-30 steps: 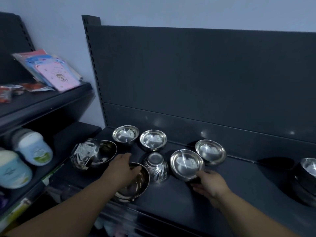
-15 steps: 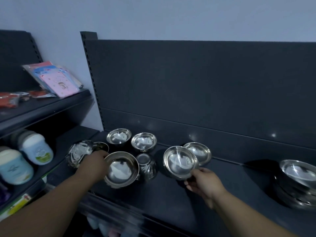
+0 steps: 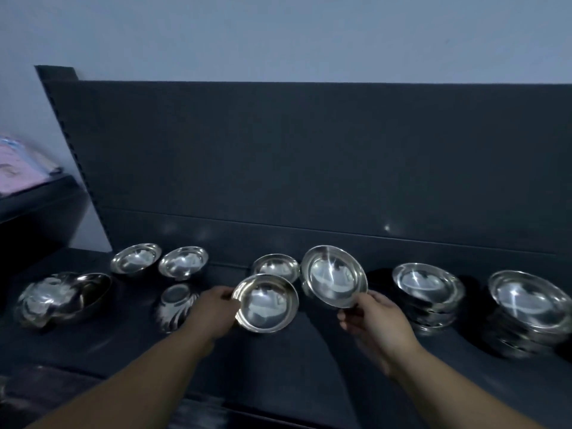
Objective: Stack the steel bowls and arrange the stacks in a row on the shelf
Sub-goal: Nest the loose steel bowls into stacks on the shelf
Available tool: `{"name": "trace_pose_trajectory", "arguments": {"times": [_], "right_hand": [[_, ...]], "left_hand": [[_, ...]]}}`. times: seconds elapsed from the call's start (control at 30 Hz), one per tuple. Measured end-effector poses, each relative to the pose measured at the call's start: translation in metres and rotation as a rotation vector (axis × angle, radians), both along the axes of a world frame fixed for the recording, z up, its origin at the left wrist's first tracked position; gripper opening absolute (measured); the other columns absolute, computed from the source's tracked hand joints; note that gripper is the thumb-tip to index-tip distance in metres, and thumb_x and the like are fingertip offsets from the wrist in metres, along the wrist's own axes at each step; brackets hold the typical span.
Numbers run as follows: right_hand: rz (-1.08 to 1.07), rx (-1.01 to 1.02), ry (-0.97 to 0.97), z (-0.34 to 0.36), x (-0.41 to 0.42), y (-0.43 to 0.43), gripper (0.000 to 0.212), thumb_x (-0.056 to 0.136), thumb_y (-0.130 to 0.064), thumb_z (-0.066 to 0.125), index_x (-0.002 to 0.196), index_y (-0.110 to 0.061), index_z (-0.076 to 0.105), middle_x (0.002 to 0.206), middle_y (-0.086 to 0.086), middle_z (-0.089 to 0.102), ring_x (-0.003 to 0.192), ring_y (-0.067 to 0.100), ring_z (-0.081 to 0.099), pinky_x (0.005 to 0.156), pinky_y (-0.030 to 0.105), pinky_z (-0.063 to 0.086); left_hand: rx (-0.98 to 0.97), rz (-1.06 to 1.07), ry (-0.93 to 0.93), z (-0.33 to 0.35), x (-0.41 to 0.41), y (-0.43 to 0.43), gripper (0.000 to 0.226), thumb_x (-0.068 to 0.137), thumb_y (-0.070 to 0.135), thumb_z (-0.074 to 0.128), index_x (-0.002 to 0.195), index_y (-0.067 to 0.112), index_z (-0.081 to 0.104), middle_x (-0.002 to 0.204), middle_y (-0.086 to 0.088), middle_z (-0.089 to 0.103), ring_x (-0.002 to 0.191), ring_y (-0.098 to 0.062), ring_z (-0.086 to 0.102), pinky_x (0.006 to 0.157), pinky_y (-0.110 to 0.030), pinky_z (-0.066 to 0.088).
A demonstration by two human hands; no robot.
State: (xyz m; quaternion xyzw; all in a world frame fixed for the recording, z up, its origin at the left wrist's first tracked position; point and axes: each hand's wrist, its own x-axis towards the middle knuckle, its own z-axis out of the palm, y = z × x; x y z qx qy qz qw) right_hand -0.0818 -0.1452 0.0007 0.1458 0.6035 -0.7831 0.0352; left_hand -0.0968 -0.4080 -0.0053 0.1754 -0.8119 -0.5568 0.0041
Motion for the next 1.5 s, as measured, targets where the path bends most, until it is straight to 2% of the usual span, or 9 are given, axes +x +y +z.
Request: {"name": "trace_pose_trajectory", "arguments": {"times": [0.1,0.23,0.37,0.57,0.87,1.07,1.23,1.37,1.5], "right_hand": [[-0.009,0.010,-0.005,-0.001,0.005,0.022,0.018,0.091,-0.006,0.054,0.105,0.001,0.064,0.079,0.015,0.064,0.065,0.023,0.061,0.061,0.032,0.051],[0.001,0.063,-0.029,-0.008,0.009,0.039,0.016,0.090,-0.007,0.055,0.101,-0.002,0.065,0.074,0.014,0.067,0.066,0.024,0.060,0.060,0.033,0.050],[0.049,0.130,-0.077,-0.012,0.010,0.042,0.014,0.090,-0.007,0.054,0.094,-0.004,0.067,0.067,0.015,0.065,0.061,0.024,0.058,0.060,0.034,0.050],[0.072,0.179,-0.113,-0.014,-0.002,0.029,0.014,0.091,-0.011,0.057,0.093,0.000,0.065,0.069,0.017,0.068,0.056,0.022,0.059,0.057,0.031,0.051],[0.070,0.408,-0.083,-0.020,-0.016,0.010,0.011,0.084,-0.016,0.067,0.079,-0.007,0.064,0.064,0.009,0.069,0.059,0.021,0.066,0.058,0.032,0.055],[0.100,0.586,-0.086,-0.021,-0.016,0.007,0.020,0.082,-0.028,0.073,0.079,-0.010,0.065,0.066,0.006,0.071,0.057,0.018,0.066,0.060,0.034,0.061],[0.090,0.897,0.032,-0.009,-0.018,0.006,0.025,0.081,-0.042,0.070,0.094,-0.025,0.058,0.100,-0.003,0.066,0.092,0.016,0.062,0.079,0.023,0.043],[0.154,1.082,0.165,0.009,-0.024,-0.012,0.039,0.083,-0.045,0.067,0.116,-0.025,0.061,0.116,-0.004,0.057,0.104,0.015,0.057,0.083,0.023,0.040],[0.227,1.175,0.239,0.022,-0.036,-0.052,0.042,0.083,-0.044,0.068,0.120,-0.026,0.062,0.121,-0.003,0.059,0.113,0.016,0.058,0.093,0.027,0.046]], "left_hand": [[0.088,-0.063,-0.069,-0.019,-0.001,0.037,0.007,0.080,0.014,0.072,0.087,0.015,0.071,0.081,-0.010,0.074,0.073,-0.026,0.069,0.069,-0.043,0.061],[0.183,-0.102,-0.181,-0.040,-0.001,0.065,0.020,0.086,0.008,0.060,0.105,0.015,0.064,0.094,-0.010,0.071,0.073,-0.019,0.066,0.053,-0.027,0.054],[0.268,-0.092,-0.218,-0.051,-0.004,0.074,0.025,0.089,0.004,0.055,0.112,0.012,0.061,0.094,-0.011,0.068,0.074,-0.018,0.062,0.055,-0.029,0.054],[0.396,-0.077,-0.197,-0.049,-0.004,0.076,0.025,0.097,0.015,0.052,0.122,0.014,0.056,0.113,-0.012,0.067,0.106,-0.028,0.065,0.062,-0.029,0.054],[0.427,-0.108,-0.144,-0.040,0.009,0.071,0.023,0.097,0.038,0.049,0.117,0.028,0.058,0.113,0.000,0.068,0.103,-0.018,0.065,0.073,-0.028,0.054],[0.320,-0.152,-0.082,-0.042,0.014,0.073,0.028,0.093,0.038,0.057,0.121,0.033,0.054,0.109,0.002,0.066,0.099,-0.018,0.065,0.081,-0.029,0.056],[0.218,-0.149,-0.054,-0.041,0.012,0.066,0.034,0.094,0.033,0.056,0.127,0.027,0.055,0.115,0.003,0.065,0.099,-0.015,0.063,0.083,-0.030,0.056],[-0.176,-0.113,0.064,-0.036,0.005,0.028,0.042,0.090,0.034,0.061,0.129,0.020,0.056,0.125,0.000,0.064,0.113,-0.014,0.059,0.103,-0.032,0.044],[-0.447,-0.017,0.215,-0.027,-0.001,-0.030,0.047,0.085,0.026,0.068,0.128,0.012,0.056,0.128,-0.005,0.059,0.120,-0.021,0.053,0.102,-0.026,0.036]]}}
